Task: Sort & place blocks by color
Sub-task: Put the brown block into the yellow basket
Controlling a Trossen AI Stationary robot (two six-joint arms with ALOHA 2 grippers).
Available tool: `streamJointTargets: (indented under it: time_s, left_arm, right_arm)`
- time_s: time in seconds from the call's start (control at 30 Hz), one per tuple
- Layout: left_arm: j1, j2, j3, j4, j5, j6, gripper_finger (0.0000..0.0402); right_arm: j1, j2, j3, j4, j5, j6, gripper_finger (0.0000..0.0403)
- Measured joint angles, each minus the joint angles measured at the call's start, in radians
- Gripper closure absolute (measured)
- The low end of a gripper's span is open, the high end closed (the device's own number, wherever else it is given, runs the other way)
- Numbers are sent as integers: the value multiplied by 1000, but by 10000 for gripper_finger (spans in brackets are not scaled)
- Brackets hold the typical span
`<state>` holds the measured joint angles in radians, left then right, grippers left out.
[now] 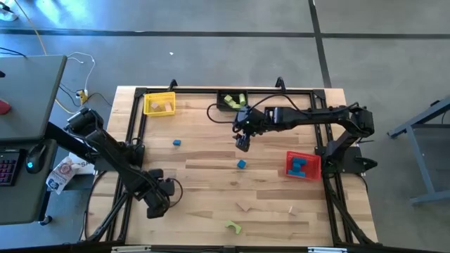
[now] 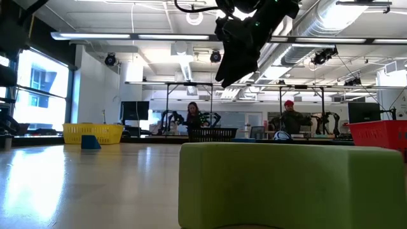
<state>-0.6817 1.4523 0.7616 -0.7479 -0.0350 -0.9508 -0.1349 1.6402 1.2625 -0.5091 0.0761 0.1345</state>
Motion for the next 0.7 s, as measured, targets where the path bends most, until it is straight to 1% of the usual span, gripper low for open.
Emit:
streamJointTargets:
  time_s: [0.23, 0.43, 0.53, 0.7]
  left_arm:
    - [-7, 98, 0, 21, 10, 2, 202]
    - [-7, 136, 5, 19, 21, -12, 206]
    - [-7, 137, 5, 20, 20, -15, 231]
    - [-9, 128, 4, 20, -16, 8, 301]
  right_arm:
    - [0, 0, 0, 0, 0, 0, 156]
    - [1, 0, 0, -7, 0, 30, 156]
    - [8, -9, 0, -41, -2, 49, 156]
    - [42, -53, 0, -116, 19, 89, 156]
